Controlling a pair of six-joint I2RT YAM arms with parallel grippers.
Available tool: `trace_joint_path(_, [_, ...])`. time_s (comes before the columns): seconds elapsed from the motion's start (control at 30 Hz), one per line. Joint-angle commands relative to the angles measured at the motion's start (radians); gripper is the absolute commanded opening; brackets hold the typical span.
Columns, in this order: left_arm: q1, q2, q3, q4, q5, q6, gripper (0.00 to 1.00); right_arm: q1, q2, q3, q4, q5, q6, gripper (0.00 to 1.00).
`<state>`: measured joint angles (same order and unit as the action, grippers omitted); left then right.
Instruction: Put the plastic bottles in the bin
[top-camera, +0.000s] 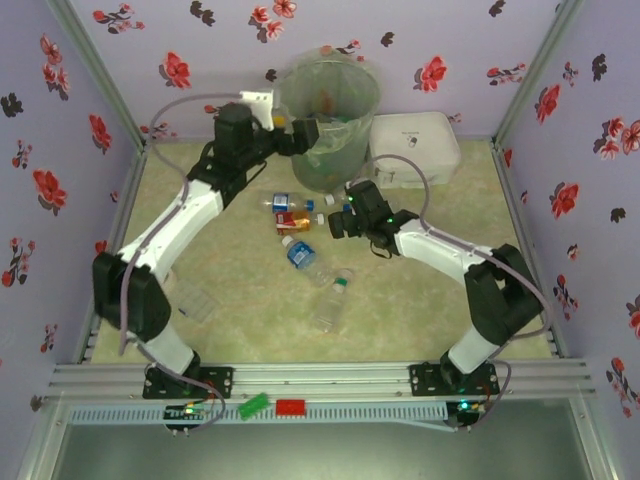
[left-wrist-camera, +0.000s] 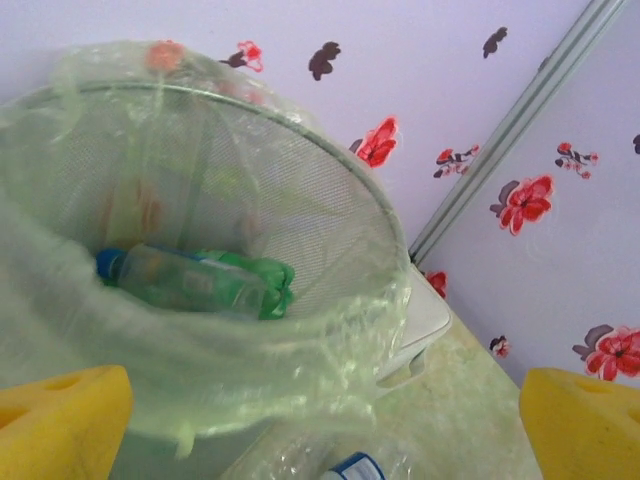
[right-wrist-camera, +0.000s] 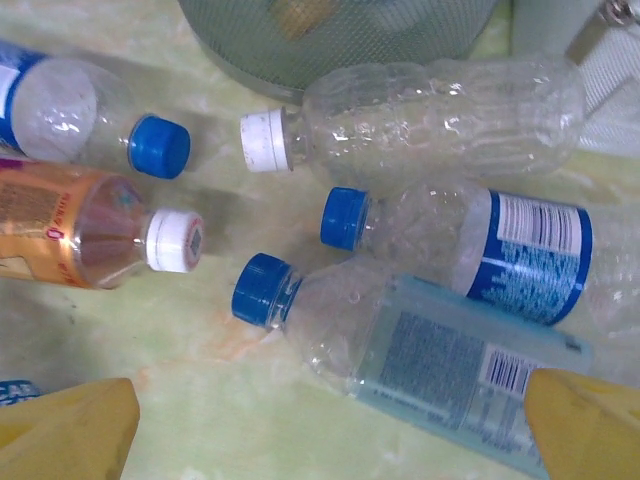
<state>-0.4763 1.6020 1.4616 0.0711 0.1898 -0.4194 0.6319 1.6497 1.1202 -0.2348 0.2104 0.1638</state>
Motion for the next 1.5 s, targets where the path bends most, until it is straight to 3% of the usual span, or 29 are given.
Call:
trace_joint_path(0.0, [0.002,-0.095,-0.189,0.188,-0.139,-0.075,1.00,-0.013,0.072,0.108,-0.199,0.019,-0.184,0.99])
trace_joint_path(0.17, [0.005,-0.191,-0.442,0.209,-0.309,-0.174,1.00,-0.063,0.158,0.215,-0.285,-0.036,-0.266,0.99])
trace_joint_path(0.4, [0.005,-0.222,-0.627,0.136,-0.355,-0.310,1.00,-0.145,0.245,0.334,-0.374,-0.176,-0.328,0.99])
trace_joint_path(0.53, [0.005,-0.203,-0.651,0.092,-0.375,-0.345,1.00,-0.168,0.271,0.353,-0.364,-0.256,-0.329,1.00])
trace_joint_path(1.03, [0.004,-0.132,-0.629,0.135,-0.348,-0.398,1.00,-0.175,0.305,0.307,-0.348,-0.341,-0.285,1.00])
trace_joint_path(1.47, [0.004,-0.079,-0.627,0.154,-0.334,-0.429,1.00,-0.097,0.261,0.198,-0.313,-0.195,-0.213,1.00])
